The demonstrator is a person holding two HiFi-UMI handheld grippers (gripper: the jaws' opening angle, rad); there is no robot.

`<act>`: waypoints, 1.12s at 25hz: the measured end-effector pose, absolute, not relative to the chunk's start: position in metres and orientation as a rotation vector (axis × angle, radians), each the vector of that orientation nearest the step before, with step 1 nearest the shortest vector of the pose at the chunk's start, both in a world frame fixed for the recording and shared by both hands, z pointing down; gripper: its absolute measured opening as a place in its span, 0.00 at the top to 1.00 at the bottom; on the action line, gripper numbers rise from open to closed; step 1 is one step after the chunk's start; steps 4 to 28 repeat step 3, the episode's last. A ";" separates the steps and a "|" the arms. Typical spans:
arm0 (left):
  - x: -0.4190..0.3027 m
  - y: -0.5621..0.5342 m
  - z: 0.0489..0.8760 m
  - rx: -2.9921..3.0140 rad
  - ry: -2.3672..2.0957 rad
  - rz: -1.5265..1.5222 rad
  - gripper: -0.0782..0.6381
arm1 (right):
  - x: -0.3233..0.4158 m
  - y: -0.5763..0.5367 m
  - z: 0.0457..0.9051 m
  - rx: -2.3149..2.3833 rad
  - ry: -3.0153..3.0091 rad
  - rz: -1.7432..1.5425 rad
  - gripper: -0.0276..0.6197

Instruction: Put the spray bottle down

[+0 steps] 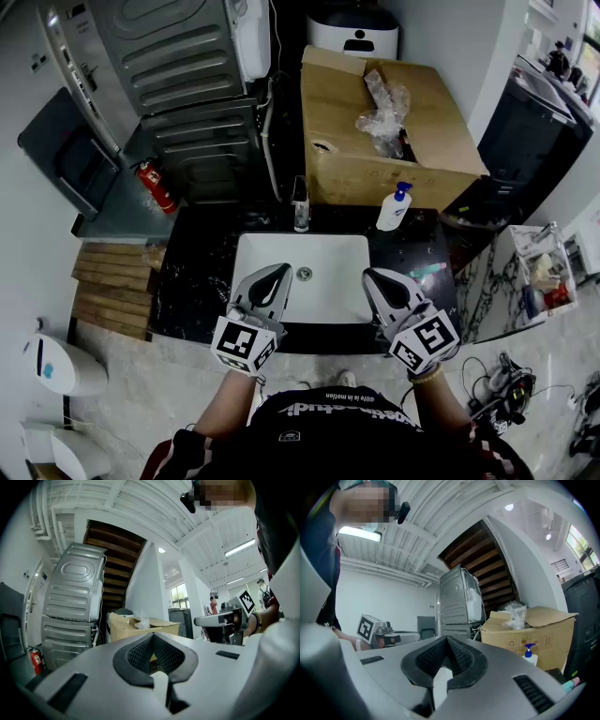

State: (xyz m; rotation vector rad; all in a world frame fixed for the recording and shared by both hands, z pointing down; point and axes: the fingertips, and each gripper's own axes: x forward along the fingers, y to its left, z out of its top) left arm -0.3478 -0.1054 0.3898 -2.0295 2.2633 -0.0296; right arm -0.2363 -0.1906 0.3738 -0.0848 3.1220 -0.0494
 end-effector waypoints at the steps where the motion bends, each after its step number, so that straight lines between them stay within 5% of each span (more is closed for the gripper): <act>1: -0.348 -0.106 0.390 -2.030 2.264 -0.028 0.87 | -0.237 -0.191 0.374 -0.084 3.122 -0.051 0.90; 28: -0.348 -0.106 0.391 -2.033 2.267 -0.026 0.87 | -0.237 -0.191 0.375 -0.083 3.121 -0.057 0.90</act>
